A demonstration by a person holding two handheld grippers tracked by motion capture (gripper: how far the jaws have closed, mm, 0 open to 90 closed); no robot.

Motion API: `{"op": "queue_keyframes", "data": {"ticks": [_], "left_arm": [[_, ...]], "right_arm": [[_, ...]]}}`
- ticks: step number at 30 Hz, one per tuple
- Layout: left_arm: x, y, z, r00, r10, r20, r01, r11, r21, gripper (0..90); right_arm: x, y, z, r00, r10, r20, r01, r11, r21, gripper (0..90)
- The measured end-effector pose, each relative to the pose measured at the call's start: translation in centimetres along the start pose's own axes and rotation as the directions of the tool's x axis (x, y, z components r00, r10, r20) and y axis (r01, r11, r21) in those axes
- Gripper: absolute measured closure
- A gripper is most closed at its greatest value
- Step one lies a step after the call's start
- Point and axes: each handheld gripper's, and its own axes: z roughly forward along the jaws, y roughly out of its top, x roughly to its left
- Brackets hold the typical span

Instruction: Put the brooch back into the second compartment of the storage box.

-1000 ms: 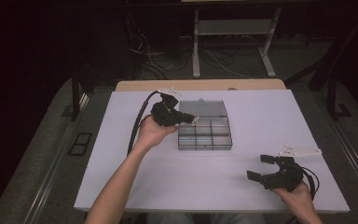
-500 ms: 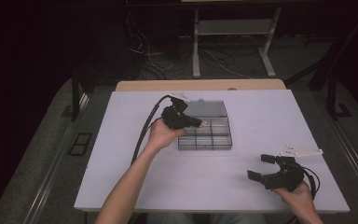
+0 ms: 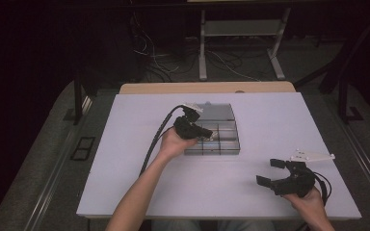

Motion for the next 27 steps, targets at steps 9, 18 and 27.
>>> {"op": "queue_keyframes", "data": {"ticks": [9,18,27], "left_arm": [[-0.2,-0.3,0.7,0.9998,0.015,-0.013,-0.015,0.9996,0.025,89.1],[-0.1,-0.7,0.7,1.0000,-0.004,0.002,0.004,1.0000,0.002,78.1],[-0.3,-0.4,-0.8,0.9995,-0.031,-0.008,0.030,0.9985,-0.046,55.1]], "right_arm": [[0.0,0.0,-0.1,1.0000,-0.003,0.000,0.003,1.000,-0.003,0.5],[0.0,0.0,0.0,1.0000,-0.002,0.001,0.002,1.000,0.000,0.6],[0.0,0.0,0.1,1.0000,0.000,0.003,0.000,1.000,0.002,0.5]]}}
